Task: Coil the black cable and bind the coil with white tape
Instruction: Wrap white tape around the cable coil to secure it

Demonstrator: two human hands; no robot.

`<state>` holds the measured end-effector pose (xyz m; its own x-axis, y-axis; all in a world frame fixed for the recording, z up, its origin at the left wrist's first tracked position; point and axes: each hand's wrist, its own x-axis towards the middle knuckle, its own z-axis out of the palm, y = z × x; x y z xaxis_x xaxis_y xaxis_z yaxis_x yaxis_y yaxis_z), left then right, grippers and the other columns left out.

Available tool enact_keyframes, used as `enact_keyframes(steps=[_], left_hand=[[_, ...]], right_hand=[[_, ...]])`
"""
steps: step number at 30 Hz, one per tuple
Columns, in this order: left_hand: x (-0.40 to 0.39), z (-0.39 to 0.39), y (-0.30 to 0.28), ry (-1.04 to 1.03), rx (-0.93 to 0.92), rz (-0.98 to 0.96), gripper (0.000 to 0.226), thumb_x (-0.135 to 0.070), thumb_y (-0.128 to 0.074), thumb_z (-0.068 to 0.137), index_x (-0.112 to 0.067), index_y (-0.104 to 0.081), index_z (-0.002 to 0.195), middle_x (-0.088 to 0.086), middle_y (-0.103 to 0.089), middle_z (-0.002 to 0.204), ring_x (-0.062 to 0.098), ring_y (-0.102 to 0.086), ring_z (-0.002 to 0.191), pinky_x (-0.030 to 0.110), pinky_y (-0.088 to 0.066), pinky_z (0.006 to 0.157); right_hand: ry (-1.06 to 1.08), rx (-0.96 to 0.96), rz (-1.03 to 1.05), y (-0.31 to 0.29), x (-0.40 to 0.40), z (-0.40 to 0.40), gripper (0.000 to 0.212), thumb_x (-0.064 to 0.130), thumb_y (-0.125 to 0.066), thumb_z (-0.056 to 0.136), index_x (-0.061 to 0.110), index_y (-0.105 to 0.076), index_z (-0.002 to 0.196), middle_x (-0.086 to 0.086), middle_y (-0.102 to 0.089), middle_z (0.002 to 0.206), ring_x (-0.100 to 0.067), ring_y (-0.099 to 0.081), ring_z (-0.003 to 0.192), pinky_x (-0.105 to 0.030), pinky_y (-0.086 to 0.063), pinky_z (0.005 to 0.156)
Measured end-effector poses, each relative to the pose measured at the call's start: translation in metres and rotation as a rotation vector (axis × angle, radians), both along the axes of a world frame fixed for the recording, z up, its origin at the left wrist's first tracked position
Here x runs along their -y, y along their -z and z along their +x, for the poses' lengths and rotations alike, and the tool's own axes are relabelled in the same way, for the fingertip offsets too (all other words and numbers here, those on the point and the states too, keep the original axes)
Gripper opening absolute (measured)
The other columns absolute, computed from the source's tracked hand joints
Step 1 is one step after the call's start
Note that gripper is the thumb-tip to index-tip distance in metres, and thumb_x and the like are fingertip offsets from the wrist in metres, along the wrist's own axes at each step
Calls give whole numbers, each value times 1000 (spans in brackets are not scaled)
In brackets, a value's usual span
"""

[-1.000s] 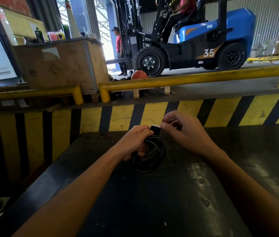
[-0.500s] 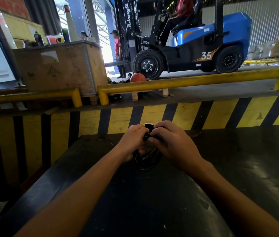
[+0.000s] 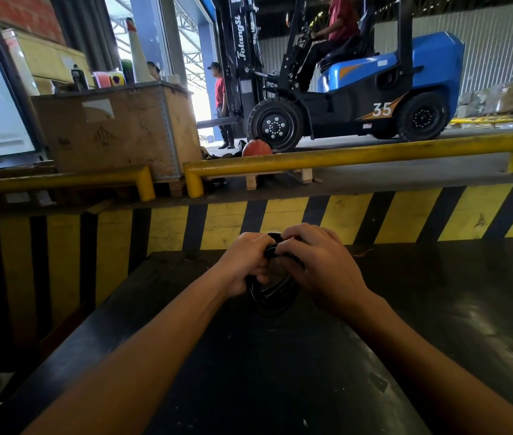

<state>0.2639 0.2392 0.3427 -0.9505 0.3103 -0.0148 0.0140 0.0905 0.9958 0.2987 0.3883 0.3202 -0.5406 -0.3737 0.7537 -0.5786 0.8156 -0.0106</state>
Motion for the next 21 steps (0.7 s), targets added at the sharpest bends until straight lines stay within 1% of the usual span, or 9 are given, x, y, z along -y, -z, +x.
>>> enact_keyframes(steps=[2, 5, 7, 9, 10, 12, 13, 16, 21], left_hand=[[-1, 2, -1, 7, -40, -13, 20, -18, -41, 97, -12, -53, 82, -2, -40, 50, 9, -31, 40, 21, -28, 38], [-1, 3, 0, 13, -183, -62, 19, -17, -38, 98, -10, -53, 89, -3, -43, 51, 8, -36, 39, 22, -30, 38], [-2, 3, 0, -16, -295, -107, 20, -17, -38, 99, -5, -54, 96, -3, -44, 53, 6, -39, 38, 22, -32, 38], [-3, 2, -1, -63, -402, -167, 22, -18, -38, 99, -6, -55, 96, -3, -46, 57, 3, -43, 38, 19, -34, 38], [-4, 2, -1, -83, -459, -197, 21, -18, -38, 100, -9, -56, 93, -3, -48, 60, 2, -45, 39, 17, -35, 39], [-6, 3, -2, -100, -574, -246, 21, -17, -38, 99, -16, -56, 88, -5, -50, 64, -1, -50, 43, 12, -35, 42], [-7, 3, -3, -95, -624, -268, 22, -16, -38, 99, -19, -55, 87, -6, -51, 65, -3, -50, 45, 11, -35, 44], [-5, 4, -5, -43, -686, -344, 24, -15, -38, 99, -19, -54, 82, -5, -51, 66, -4, -48, 47, 11, -37, 46], [-2, 5, -7, 34, -644, -404, 26, -16, -36, 98, -19, -53, 79, -1, -51, 67, 2, -45, 50, 18, -37, 49]], right_hand=[[-34, 31, -62, -2, 1, -1, 21, 30, -53, 81, 18, -64, 95, -4, -63, 104, -18, -60, 95, -27, -35, 87], [-108, 103, -239, -4, 3, -4, 17, 30, -54, 84, 19, -62, 93, -1, -57, 108, -12, -53, 98, -27, -44, 84], [-168, 192, -410, -6, 4, -4, 7, 25, -58, 85, 20, -61, 89, 1, -53, 111, -9, -50, 102, -17, -46, 82], [-175, 277, -528, -11, 3, -6, 1, 23, -59, 86, 23, -59, 85, 4, -51, 114, -6, -48, 106, -10, -44, 78], [-166, 307, -568, -13, 1, -9, 2, 23, -59, 87, 23, -58, 85, 5, -51, 114, -6, -48, 106, -11, -45, 79], [-178, 377, -646, -18, -2, -14, 5, 23, -57, 87, 20, -60, 85, 4, -56, 110, -8, -52, 103, -21, -48, 83], [-199, 412, -676, -20, -3, -15, 7, 22, -56, 88, 19, -61, 85, 3, -59, 103, -9, -55, 97, -26, -49, 80], [-227, 446, -666, -22, -5, -18, 11, 21, -55, 89, 17, -61, 82, 3, -60, 82, -10, -57, 76, -23, -45, 64], [-220, 397, -606, -19, -7, -19, 11, 17, -58, 88, 21, -59, 78, 7, -60, 75, -6, -57, 72, -18, -42, 62]])
